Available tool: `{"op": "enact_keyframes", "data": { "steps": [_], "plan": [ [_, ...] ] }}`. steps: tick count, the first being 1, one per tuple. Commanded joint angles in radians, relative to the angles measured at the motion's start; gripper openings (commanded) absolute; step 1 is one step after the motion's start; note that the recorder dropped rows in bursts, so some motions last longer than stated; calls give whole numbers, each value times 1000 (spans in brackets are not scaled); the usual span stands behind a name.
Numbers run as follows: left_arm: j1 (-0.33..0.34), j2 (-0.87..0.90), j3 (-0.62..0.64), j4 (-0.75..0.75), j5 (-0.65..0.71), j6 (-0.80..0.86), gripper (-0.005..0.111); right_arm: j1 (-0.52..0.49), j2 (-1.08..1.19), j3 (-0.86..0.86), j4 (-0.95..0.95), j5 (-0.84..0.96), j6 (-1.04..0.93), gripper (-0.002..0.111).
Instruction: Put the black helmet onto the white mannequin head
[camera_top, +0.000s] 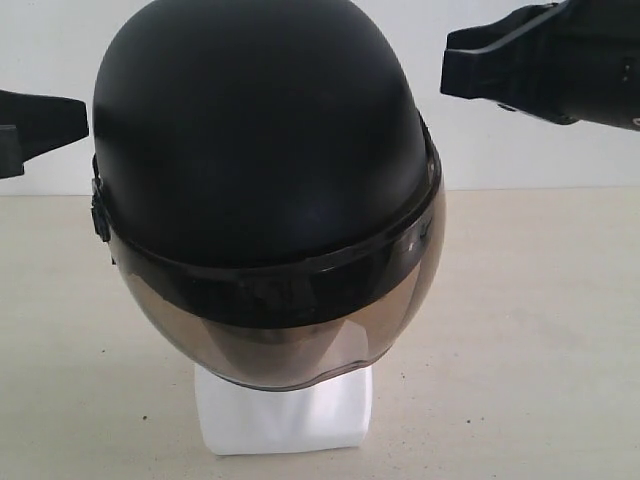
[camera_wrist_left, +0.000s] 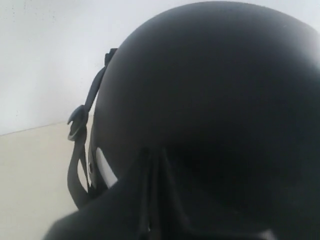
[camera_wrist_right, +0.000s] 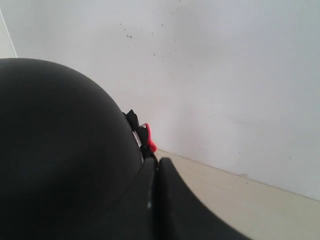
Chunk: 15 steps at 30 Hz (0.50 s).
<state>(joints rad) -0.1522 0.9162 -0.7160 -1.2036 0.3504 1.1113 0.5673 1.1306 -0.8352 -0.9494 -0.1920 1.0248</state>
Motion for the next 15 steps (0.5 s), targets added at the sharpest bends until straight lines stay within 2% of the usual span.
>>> {"op": "enact_keyframes", "data": {
  "steps": [1, 6, 11, 15],
  "plan": [
    [-7, 17, -6, -12, -19, 30, 5, 3, -1, -3, -229, -75, 234, 0],
    [-7, 17, -6, -23, -48, 33, 5, 3, -1, -3, -509, -131, 545, 0],
    [-7, 46, -6, -44, -48, 65, 5, 3, -1, -3, -560, -195, 609, 0],
    [-7, 62, -6, -147, -48, 170, 5, 3, -1, -3, -597, -232, 663, 0]
  ]
}}
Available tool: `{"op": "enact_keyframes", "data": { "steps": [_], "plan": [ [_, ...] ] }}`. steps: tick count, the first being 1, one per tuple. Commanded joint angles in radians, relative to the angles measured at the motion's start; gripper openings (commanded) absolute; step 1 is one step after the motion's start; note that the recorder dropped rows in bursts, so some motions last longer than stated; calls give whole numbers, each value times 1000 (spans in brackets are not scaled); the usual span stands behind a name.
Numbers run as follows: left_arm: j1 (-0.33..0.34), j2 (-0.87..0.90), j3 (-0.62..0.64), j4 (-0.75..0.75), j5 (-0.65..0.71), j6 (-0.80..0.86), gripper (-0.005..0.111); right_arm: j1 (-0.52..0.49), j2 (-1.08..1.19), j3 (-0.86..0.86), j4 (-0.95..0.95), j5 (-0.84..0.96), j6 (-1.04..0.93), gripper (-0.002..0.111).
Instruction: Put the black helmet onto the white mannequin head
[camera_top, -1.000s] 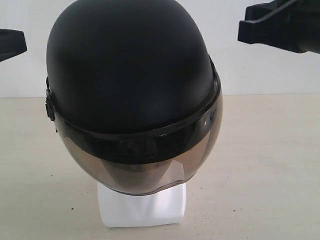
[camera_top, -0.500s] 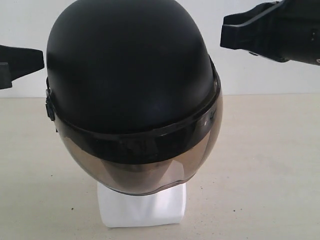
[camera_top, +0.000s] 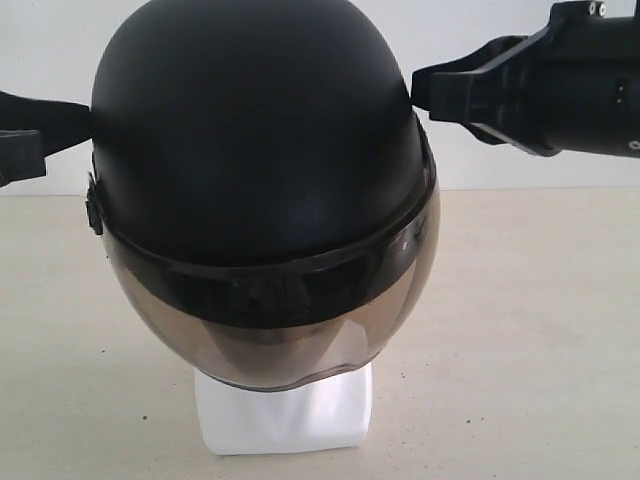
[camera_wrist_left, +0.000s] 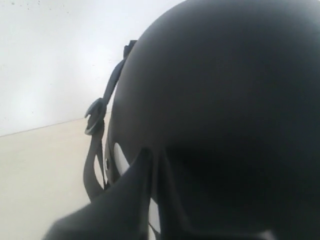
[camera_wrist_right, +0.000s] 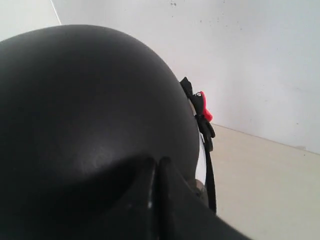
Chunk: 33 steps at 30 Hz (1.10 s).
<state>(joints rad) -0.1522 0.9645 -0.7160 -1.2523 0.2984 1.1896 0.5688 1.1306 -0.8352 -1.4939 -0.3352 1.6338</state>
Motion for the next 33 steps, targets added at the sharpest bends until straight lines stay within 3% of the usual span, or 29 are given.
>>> {"op": "enact_keyframes", "data": {
  "steps": [1, 20, 28, 33],
  "plan": [
    [-7, 15, -6, -122, 4, 120, 5, 1, -1, -3, -66, -95, 73, 0],
    [-7, 132, -94, -157, 10, 165, 5, 1, -5, -3, -170, -162, 191, 0],
    [-7, 109, -100, -157, 7, 187, 5, -1, -40, -3, -189, -149, 191, 0],
    [-7, 23, -105, -139, -19, 187, 5, -1, -130, -3, -225, -45, 193, 0]
  ]
}}
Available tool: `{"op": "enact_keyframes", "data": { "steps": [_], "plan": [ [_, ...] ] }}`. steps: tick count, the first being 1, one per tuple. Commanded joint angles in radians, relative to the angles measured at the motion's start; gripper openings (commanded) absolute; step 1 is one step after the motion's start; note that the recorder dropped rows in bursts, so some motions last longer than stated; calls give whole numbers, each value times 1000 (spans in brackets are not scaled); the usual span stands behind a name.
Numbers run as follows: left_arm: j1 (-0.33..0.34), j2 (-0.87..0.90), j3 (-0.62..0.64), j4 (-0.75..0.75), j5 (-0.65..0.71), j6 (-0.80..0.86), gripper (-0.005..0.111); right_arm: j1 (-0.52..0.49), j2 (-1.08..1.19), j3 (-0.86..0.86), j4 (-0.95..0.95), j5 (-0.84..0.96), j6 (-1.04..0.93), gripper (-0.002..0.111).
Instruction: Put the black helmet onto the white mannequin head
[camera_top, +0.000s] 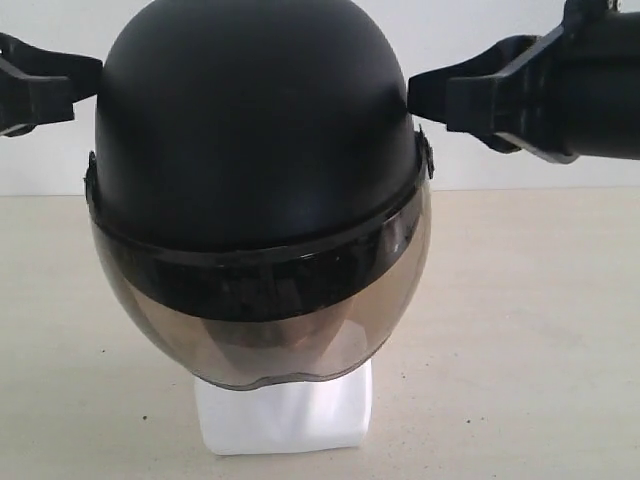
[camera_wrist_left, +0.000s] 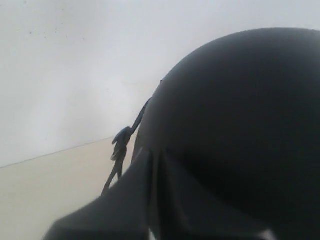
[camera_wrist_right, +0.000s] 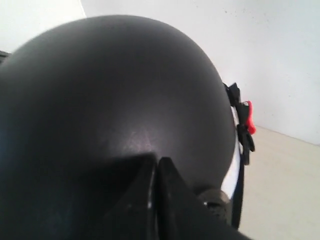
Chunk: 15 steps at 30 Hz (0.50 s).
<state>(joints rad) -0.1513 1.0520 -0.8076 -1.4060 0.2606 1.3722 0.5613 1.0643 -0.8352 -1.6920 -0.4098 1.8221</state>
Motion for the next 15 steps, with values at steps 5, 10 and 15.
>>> {"op": "enact_keyframes", "data": {
  "steps": [5, 10, 15],
  "plan": [
    [-8, -131, -13, 58, -9, 5, 5, 7, -111, -3, -52, 70, 22, 0],
    [-8, -183, -13, 58, -18, 5, 5, 7, -114, -3, -52, 140, -9, 0],
    [-8, -295, 25, 159, -32, -34, 5, 7, -155, 29, -52, 167, -172, 0]
  ]
}}
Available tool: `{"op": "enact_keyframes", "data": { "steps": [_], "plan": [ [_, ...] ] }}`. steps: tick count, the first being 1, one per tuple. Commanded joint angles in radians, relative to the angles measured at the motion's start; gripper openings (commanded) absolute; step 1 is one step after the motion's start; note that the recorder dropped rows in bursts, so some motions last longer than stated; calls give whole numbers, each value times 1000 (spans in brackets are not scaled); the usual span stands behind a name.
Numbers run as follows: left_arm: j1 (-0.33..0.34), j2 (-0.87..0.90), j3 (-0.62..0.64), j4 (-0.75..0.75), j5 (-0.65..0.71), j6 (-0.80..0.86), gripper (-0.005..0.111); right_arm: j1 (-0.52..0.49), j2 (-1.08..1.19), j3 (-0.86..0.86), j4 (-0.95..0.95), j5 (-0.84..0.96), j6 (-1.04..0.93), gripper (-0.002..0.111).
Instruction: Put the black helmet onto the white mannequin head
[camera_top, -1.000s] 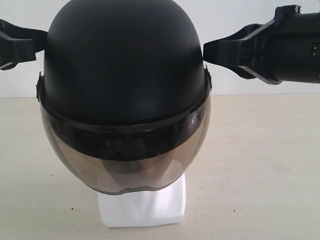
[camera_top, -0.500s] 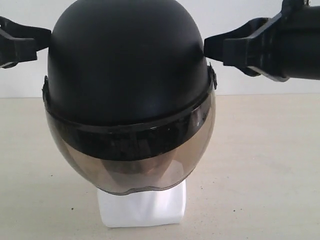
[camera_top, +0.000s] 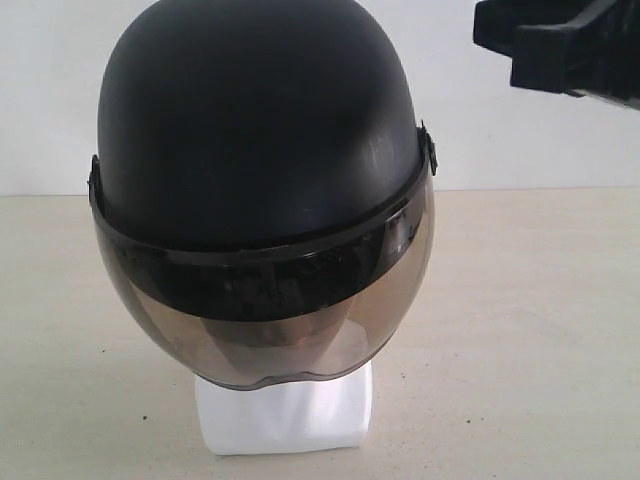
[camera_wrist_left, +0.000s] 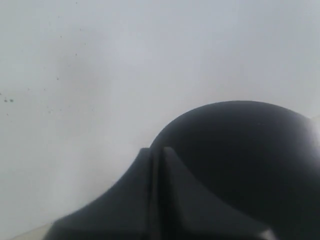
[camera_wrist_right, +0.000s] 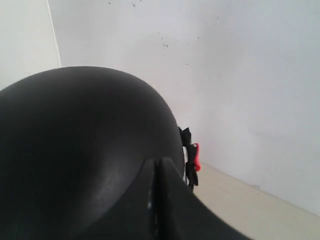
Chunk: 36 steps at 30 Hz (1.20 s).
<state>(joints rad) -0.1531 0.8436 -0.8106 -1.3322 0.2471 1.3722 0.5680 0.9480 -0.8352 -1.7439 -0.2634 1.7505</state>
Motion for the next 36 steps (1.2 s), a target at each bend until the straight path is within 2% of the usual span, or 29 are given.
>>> {"op": "enact_keyframes", "data": {
  "steps": [1, 6, 11, 15, 20, 36],
  "plan": [
    [-6, -119, 46, 130, -26, -66, 5, 0, -59, 53, -1, 20, -116, 0],
    [-6, -302, 188, 293, -91, -185, 5, 0, -196, 210, -1, 59, -137, 0],
    [-6, -519, 415, 300, -107, -310, 5, 0, -389, 440, -1, 25, -137, 0],
    [-6, -623, 529, 300, -64, -309, 5, 0, -476, 546, -1, 14, -71, 0],
    [-6, -674, 530, 251, -82, -311, 5, 0, -485, 562, -1, 18, -24, 0],
    [-6, -680, 530, 249, -84, -311, 5, -17, -493, 562, -1, 14, -24, 0]
  ]
}}
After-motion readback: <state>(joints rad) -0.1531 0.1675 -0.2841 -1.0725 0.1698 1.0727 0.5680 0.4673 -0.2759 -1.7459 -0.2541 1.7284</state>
